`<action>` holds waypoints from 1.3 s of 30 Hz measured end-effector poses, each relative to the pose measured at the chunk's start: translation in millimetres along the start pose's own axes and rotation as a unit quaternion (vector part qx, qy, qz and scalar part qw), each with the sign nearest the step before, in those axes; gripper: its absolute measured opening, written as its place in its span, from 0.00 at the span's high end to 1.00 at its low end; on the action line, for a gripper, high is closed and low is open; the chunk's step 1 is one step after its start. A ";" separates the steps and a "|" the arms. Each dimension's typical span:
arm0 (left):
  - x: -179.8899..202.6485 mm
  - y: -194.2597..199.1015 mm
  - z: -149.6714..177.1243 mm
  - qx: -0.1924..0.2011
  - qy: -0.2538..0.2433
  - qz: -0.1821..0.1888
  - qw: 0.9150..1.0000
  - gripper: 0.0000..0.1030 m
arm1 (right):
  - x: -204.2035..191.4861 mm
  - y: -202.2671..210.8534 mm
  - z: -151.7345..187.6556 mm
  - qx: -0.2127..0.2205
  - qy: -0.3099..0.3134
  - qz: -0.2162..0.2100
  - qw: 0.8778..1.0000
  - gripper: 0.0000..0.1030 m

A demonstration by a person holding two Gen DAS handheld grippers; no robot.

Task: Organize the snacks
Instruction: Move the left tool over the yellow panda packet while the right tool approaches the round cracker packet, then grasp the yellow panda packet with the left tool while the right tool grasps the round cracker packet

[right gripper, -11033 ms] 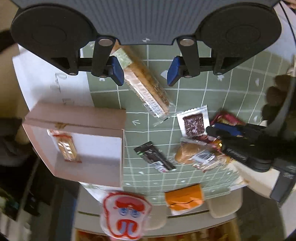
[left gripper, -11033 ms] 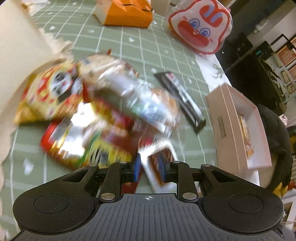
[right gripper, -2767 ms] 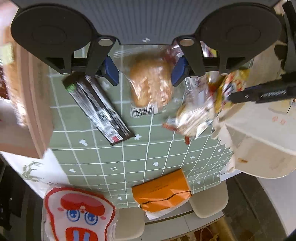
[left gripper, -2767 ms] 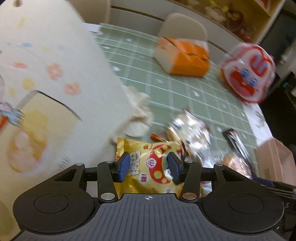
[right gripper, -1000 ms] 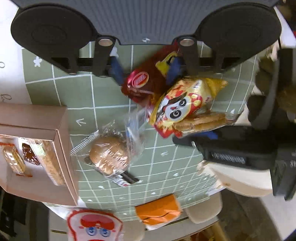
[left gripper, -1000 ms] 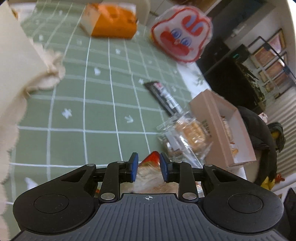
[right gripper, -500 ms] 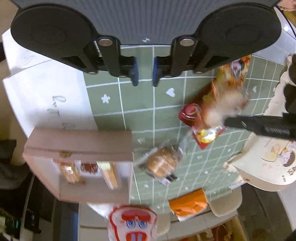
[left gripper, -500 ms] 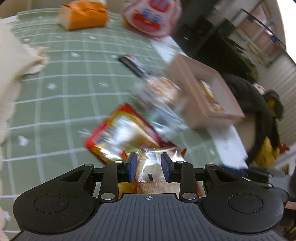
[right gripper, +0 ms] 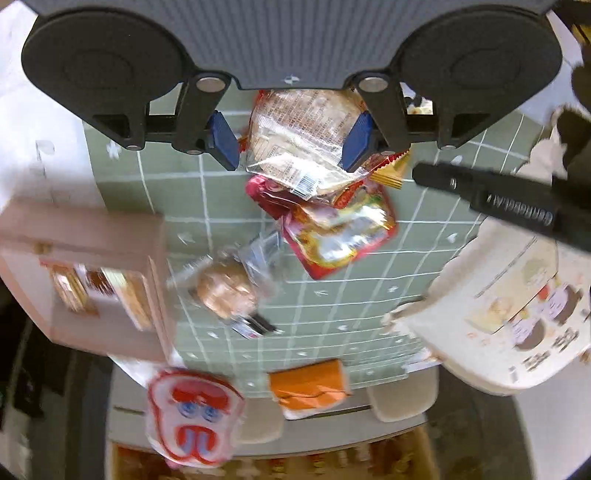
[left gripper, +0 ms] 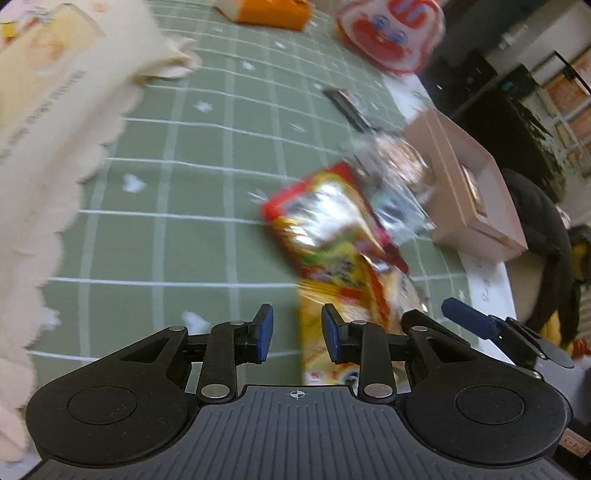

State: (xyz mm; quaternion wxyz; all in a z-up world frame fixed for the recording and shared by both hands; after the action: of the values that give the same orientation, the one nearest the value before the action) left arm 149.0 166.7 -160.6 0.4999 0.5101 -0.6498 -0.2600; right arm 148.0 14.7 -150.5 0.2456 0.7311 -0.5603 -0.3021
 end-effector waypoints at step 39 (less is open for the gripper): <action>59.5 -11.5 16.8 -0.013 -0.147 -0.050 0.988 0.70 | 118.5 75.9 88.9 0.014 -0.139 0.161 0.977 0.35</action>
State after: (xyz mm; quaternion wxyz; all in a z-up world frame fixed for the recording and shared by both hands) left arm 139.4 104.9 -153.6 0.3918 0.4922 -0.6863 -0.3649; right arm 55.8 -120.8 -179.2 0.2008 0.5858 -0.7031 -0.3495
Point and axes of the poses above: each gripper's, at about its wrist camera, not at the fingertips, and y roughly against the way its jaws point, x to its right, z to its underside, the point moved 8 cm from there along -y, roughly the way its jaws point, and after that the axes turned 3 degrees about -z, right-handed, at the moved point
